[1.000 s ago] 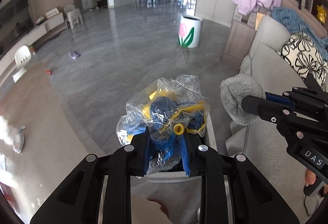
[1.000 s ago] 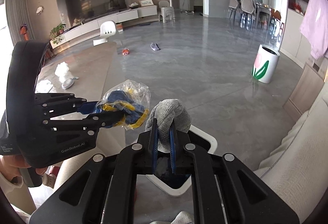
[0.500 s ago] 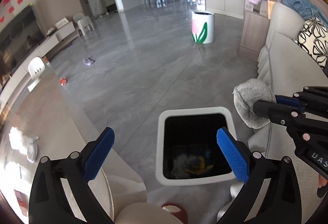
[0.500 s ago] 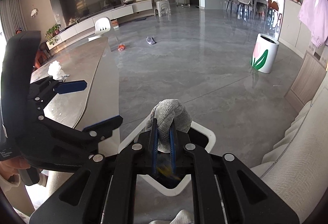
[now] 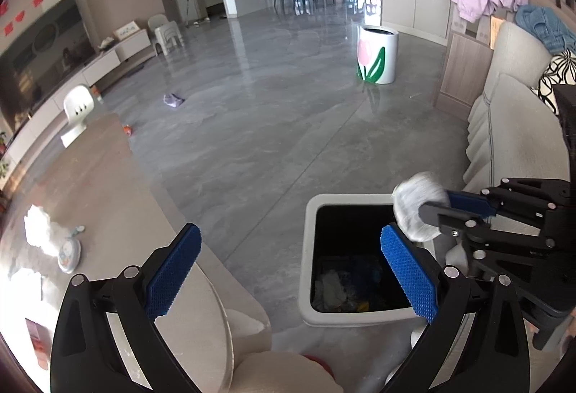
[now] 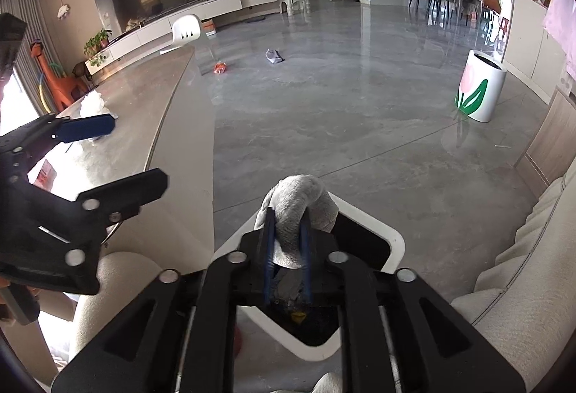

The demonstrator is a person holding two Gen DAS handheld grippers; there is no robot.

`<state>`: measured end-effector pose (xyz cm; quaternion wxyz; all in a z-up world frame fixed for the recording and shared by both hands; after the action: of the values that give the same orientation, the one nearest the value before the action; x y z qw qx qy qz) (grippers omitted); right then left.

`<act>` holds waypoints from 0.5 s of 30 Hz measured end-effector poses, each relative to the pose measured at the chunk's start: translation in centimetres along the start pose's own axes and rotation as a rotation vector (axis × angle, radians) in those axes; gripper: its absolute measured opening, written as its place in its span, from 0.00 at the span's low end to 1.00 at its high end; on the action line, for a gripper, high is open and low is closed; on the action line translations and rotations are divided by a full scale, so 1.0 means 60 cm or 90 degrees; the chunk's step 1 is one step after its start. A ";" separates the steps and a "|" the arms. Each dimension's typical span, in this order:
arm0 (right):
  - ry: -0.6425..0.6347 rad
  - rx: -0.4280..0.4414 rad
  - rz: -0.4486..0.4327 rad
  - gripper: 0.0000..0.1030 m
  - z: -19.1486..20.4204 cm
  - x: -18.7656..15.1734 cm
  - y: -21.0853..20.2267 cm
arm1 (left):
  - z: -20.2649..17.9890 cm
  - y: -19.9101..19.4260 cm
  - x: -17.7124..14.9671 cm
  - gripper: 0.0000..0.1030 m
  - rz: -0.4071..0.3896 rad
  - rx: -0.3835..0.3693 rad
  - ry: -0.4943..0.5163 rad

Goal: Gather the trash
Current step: 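Carry bag and sock to the bin and open both tools, then return both tools to the table toward the pink carton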

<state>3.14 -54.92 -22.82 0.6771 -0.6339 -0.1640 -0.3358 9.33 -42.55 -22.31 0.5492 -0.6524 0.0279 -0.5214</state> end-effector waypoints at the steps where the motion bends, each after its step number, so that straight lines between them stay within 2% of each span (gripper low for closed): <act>1: -0.003 -0.009 -0.001 0.69 0.000 0.003 0.000 | 0.003 0.001 0.000 0.96 0.001 0.000 -0.004; 2: -0.005 -0.034 0.002 0.92 -0.006 0.006 0.000 | 0.005 0.000 0.000 0.95 -0.001 -0.005 -0.009; 3: -0.004 -0.030 0.002 0.97 -0.010 0.010 0.000 | 0.013 -0.001 0.000 0.96 -0.005 -0.007 -0.023; 7: 0.027 0.015 0.012 0.96 -0.019 0.017 -0.008 | 0.034 -0.002 0.001 0.95 -0.001 -0.022 -0.064; 11: 0.000 -0.018 -0.011 0.96 -0.006 0.028 -0.026 | 0.058 -0.022 -0.005 0.96 -0.019 -0.011 -0.078; 15: -0.020 -0.016 -0.031 0.96 0.021 0.042 -0.039 | 0.100 -0.056 -0.021 0.95 -0.038 0.014 -0.100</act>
<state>3.65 -54.26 -19.28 0.6581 -0.6433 -0.1863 -0.3441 11.22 -36.35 -19.72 0.5410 -0.6858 -0.0406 -0.4850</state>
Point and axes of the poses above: each gripper's, at about its wrist camera, not at the fingertips, and y roughly the way its jaws point, z to its left, x to its top, the point moved 6 cm from there along y, roughly the way its jaws point, and after that the axes turned 3 degrees about x, right-handed, at the moved point
